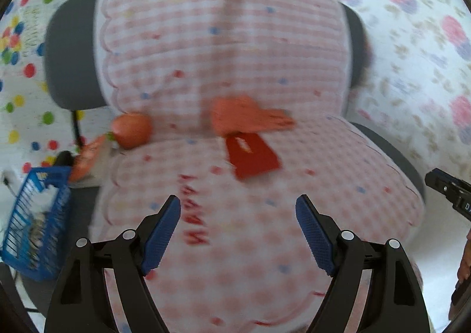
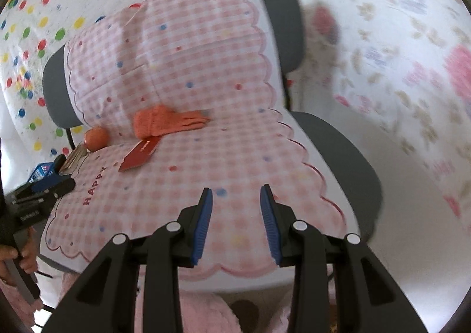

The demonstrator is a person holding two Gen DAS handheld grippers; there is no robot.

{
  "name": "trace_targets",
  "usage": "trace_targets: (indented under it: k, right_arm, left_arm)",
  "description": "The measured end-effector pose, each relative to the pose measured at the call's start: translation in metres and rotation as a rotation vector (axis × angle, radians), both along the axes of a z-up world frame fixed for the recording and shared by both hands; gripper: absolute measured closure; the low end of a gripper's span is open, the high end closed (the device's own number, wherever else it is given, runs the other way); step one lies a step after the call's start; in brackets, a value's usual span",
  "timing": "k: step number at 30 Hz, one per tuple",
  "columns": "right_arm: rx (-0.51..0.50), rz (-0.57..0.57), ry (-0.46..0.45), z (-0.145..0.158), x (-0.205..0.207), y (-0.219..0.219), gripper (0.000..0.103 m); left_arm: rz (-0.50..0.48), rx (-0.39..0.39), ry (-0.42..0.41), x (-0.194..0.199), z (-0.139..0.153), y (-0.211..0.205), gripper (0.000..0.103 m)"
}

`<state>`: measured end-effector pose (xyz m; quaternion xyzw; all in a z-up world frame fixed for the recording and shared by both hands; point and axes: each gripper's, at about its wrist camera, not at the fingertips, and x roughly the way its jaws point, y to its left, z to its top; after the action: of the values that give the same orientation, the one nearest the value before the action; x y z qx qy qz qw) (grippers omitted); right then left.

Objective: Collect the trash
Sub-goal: 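Move both open tools back over the chair seat, then grasp the orange knit glove with the right tool while the left tool grasps the red envelope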

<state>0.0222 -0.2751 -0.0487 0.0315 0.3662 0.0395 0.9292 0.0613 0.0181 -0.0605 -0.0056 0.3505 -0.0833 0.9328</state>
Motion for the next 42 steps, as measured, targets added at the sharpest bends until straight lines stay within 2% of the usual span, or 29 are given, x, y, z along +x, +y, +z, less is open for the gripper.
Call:
trace_targets:
  k: [3, 8, 10, 19, 26, 29, 33, 34, 35, 36, 38, 42]
  right_arm:
    - [-0.008, 0.036, 0.013, -0.004, 0.032, 0.015, 0.069]
    - [0.001, 0.091, 0.026, -0.015, 0.081, 0.038, 0.068]
    - [0.000, 0.113, 0.029, -0.021, 0.101, 0.048, 0.054]
    - [0.022, 0.222, 0.098, -0.059, 0.205, 0.094, 0.048]
    - [0.035, 0.308, 0.139, -0.079, 0.269, 0.132, 0.047]
    - [0.027, 0.334, 0.135, -0.082, 0.284, 0.147, 0.037]
    - [-0.006, 0.359, 0.149, -0.088, 0.298, 0.166, 0.036]
    - [-0.018, 0.360, 0.158, -0.090, 0.301, 0.169, 0.039]
    - [-0.028, 0.359, 0.168, -0.092, 0.303, 0.171, 0.058]
    - [-0.014, 0.368, 0.184, -0.092, 0.304, 0.171, 0.083]
    - [0.019, 0.370, 0.167, -0.085, 0.298, 0.167, 0.089]
    - [0.027, 0.335, 0.083, -0.050, 0.268, 0.142, 0.090]
  left_arm:
    - [0.053, 0.007, -0.004, 0.022, 0.000, 0.019, 0.021]
    - [0.115, 0.038, 0.034, 0.056, -0.011, 0.037, 0.021]
    - [0.122, 0.034, 0.040, 0.068, -0.015, 0.041, 0.020]
    - [0.185, 0.050, 0.079, 0.131, -0.036, 0.055, 0.014]
    - [0.217, 0.046, 0.108, 0.155, -0.047, 0.066, 0.014]
    - [0.230, 0.045, 0.118, 0.160, -0.049, 0.071, 0.014]
    - [0.235, 0.045, 0.127, 0.160, -0.049, 0.073, 0.014]
    - [0.237, 0.041, 0.128, 0.158, -0.048, 0.074, 0.014]
    - [0.237, 0.039, 0.129, 0.157, -0.048, 0.074, 0.014]
    - [0.236, 0.038, 0.128, 0.155, -0.047, 0.075, 0.014]
    - [0.231, 0.044, 0.121, 0.149, -0.045, 0.072, 0.014]
    - [0.212, 0.055, 0.110, 0.138, -0.039, 0.064, 0.014]
